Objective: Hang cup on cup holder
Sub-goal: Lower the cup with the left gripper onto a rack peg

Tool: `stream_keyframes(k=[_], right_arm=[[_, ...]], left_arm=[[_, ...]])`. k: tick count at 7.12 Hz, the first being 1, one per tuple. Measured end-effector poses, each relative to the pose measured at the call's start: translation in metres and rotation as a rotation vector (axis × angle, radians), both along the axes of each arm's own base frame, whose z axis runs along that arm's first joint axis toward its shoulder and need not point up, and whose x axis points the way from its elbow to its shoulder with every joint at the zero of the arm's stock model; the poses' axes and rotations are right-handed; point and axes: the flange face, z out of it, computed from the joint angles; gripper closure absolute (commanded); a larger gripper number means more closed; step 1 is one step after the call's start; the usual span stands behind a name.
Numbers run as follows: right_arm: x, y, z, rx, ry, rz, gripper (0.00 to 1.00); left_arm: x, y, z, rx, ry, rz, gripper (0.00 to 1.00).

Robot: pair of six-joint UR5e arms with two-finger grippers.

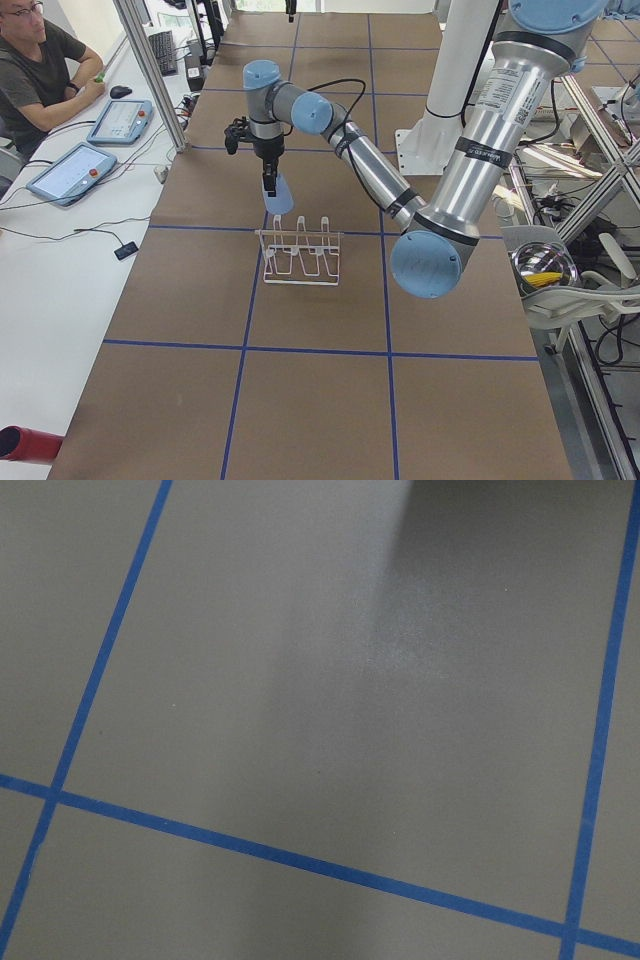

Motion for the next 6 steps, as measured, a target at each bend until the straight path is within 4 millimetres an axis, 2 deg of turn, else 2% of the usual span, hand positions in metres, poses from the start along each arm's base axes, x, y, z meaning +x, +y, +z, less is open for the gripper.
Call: stream_keyframes(k=[1, 3, 4, 6], right_arm=[[-0.001, 0.005, -0.011, -0.011, 0.009, -0.02, 0.0], [-0.003, 0.029, -0.029, -0.027, 0.017, -0.043, 0.0], [-0.004, 0.036, -0.032, -0.029, 0.019, -0.048, 0.0], [-0.005, 0.041, -0.033, -0.029, 0.02, -0.053, 0.0]], left_arm=[[0.002, -0.006, 0.006, -0.016, 0.001, 0.003, 1.0], [0.007, -0.017, 0.01, -0.032, -0.001, 0.005, 1.0], [0.013, -0.026, 0.013, -0.033, -0.002, 0.007, 1.0], [0.019, -0.031, 0.019, -0.029, 0.004, 0.006, 1.0]])
